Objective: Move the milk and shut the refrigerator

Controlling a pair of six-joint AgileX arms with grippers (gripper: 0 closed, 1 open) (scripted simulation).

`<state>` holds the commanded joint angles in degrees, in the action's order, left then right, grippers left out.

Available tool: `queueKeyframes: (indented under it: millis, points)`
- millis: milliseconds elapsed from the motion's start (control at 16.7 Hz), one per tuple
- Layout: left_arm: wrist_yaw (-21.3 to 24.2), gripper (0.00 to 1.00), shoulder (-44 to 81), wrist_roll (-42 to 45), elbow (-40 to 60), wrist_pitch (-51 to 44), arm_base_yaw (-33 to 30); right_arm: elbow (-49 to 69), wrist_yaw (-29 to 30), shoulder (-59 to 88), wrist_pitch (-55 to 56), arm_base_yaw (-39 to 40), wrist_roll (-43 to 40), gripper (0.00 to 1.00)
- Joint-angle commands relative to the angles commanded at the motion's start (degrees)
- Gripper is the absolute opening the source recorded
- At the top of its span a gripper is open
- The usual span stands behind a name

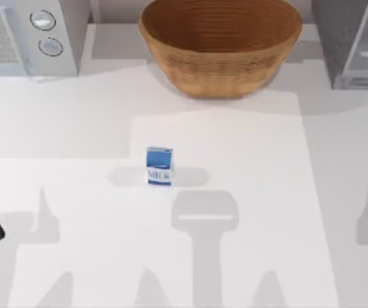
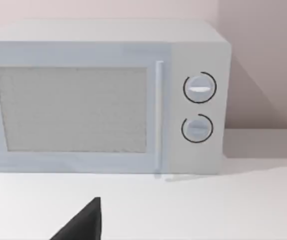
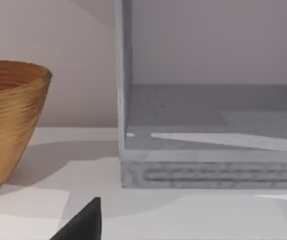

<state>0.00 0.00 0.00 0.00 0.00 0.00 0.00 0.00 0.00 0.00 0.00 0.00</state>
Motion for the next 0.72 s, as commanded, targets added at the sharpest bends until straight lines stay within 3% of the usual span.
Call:
queueKeyframes:
  millis: [300, 480, 720]
  points:
    - [0.0, 1.00, 0.0, 0.0, 0.0, 0.0, 0.0, 0.1, 4.0, 3.9, 3.8, 4.0, 0.2, 1.00]
    - [0.0, 1.00, 0.0, 0.0, 0.0, 0.0, 0.0, 0.3, 13.1, 12.0, 11.4, 13.1, 0.5, 1.00]
    - [0.0, 1.00, 0.0, 0.0, 0.0, 0.0, 0.0, 0.7, 29.7, 25.0, 23.6, 29.7, 0.7, 1.00]
